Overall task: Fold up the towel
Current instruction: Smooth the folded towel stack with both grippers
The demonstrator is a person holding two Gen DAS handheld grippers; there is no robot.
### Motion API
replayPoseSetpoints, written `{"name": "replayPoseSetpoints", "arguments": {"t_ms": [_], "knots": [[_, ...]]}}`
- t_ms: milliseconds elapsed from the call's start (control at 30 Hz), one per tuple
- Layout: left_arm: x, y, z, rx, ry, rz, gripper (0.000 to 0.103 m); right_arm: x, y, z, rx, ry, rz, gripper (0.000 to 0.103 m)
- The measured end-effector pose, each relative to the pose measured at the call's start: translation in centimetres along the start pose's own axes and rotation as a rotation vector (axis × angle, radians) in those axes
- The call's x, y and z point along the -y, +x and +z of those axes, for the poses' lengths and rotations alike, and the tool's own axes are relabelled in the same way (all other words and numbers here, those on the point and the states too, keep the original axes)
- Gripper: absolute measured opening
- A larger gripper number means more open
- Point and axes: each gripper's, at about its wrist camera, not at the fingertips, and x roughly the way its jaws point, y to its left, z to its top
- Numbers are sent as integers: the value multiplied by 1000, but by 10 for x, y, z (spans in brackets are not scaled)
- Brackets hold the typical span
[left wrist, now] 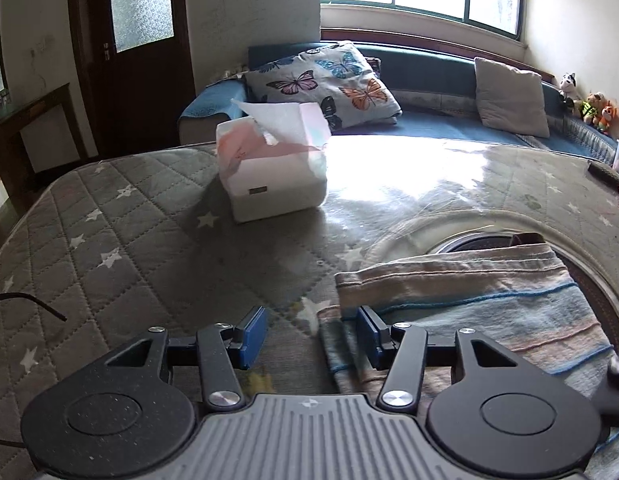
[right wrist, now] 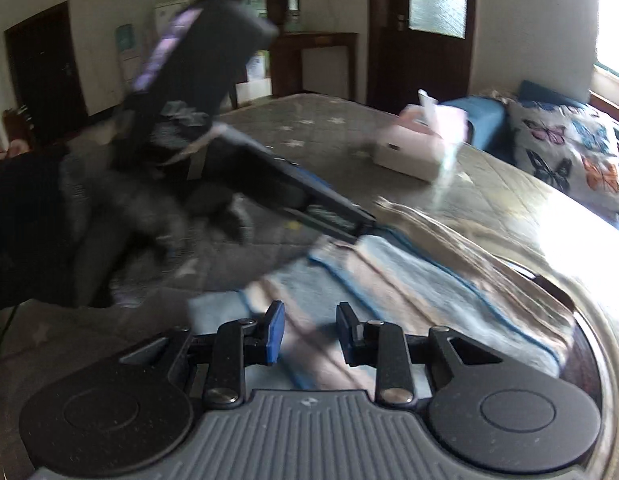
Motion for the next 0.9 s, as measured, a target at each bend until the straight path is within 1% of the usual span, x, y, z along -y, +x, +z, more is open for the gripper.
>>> {"name": "replayPoseSetpoints", "arguments": {"t_ms": [133, 200, 267, 400, 600, 667, 767, 900], "knots": [[3, 0, -3, 3, -6, 10, 53, -16, 2, -5, -1, -5, 39, 28], [5, -1, -4, 9, -7, 20, 53, -27, 1, -9, 13, -45, 5, 29], [6, -5, -5, 17, -11, 28, 53, -33, -4, -11, 20, -69, -6, 29], [7, -23, -8, 42, -29, 31, 53, -39, -19, -14, 21, -84, -7, 29], [19, -58, -23, 94, -2, 14, 53, -22, -51, -26, 12, -12, -41, 30], [23, -66, -31, 95, 8, 9, 53, -11, -67, -34, 7, 19, -79, 30], [25, -72, -43, 87, 2, 3, 53, 3, -84, -47, -13, 71, -108, 30], [27, -76, -56, 79, 11, 15, 53, 18, -88, -61, -44, 127, -132, 29]]}}
